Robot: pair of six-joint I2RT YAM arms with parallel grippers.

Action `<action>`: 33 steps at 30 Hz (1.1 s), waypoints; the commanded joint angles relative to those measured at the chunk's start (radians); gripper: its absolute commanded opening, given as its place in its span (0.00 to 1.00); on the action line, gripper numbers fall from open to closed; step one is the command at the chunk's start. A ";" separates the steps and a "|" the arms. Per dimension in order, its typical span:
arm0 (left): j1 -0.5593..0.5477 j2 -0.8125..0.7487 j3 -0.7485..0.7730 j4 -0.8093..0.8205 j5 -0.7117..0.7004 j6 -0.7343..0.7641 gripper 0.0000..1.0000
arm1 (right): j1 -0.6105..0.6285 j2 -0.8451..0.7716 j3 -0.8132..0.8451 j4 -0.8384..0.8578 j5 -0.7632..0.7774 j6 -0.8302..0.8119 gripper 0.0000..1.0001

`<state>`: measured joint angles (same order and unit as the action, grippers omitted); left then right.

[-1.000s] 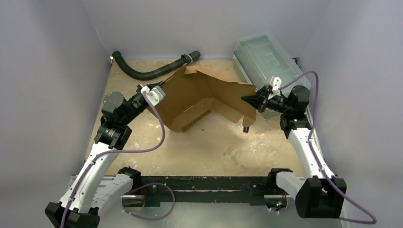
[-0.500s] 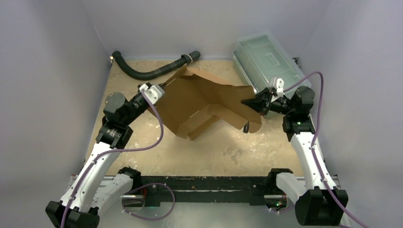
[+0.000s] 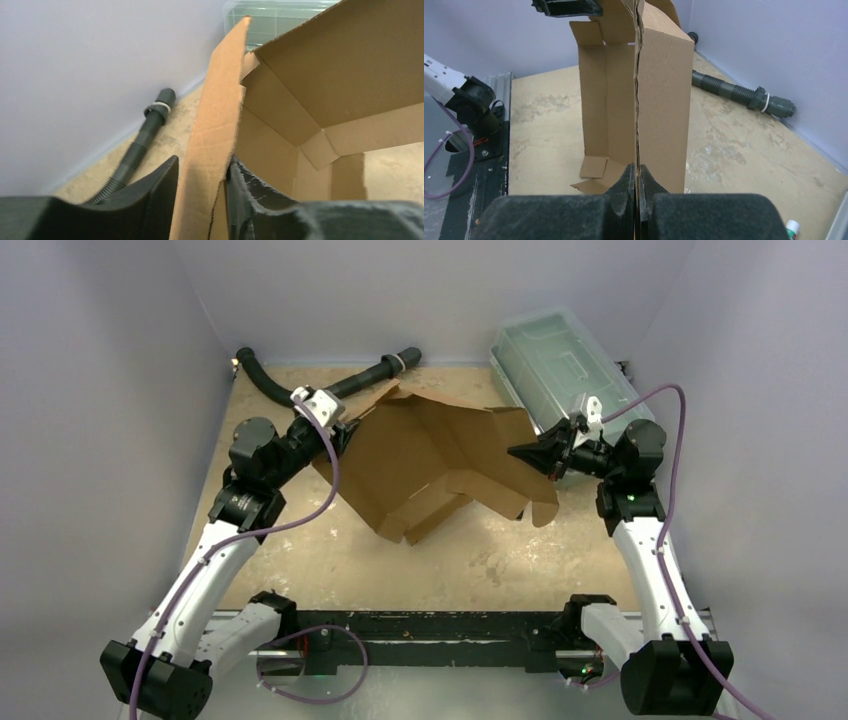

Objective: Fold the paper box

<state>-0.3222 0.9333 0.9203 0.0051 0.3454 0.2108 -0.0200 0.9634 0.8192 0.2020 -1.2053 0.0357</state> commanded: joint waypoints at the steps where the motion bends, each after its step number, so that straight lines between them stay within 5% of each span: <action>1: -0.005 -0.022 0.055 -0.058 -0.060 -0.149 0.44 | -0.004 -0.011 0.049 0.025 0.061 0.030 0.00; 4: -0.005 -0.054 0.081 -0.111 -0.115 -0.217 0.58 | -0.004 -0.011 0.051 0.020 0.076 0.027 0.00; 10: -0.005 -0.130 0.179 -0.277 -0.265 -0.335 0.68 | -0.005 -0.011 0.054 0.001 0.100 0.010 0.00; 18: -0.005 -0.206 0.208 -0.318 -0.055 -0.518 0.72 | -0.005 -0.011 0.055 -0.016 0.116 -0.010 0.00; 24: -0.005 -0.152 0.075 -0.041 0.234 -0.789 0.72 | -0.006 -0.011 0.054 -0.016 0.118 -0.013 0.00; 33: -0.016 -0.043 0.110 -0.122 0.170 -0.645 0.74 | -0.008 -0.003 0.048 -0.008 0.113 -0.011 0.00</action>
<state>-0.3241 0.8391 0.9688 -0.1143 0.5091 -0.4808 -0.0227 0.9638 0.8207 0.1761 -1.1084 0.0338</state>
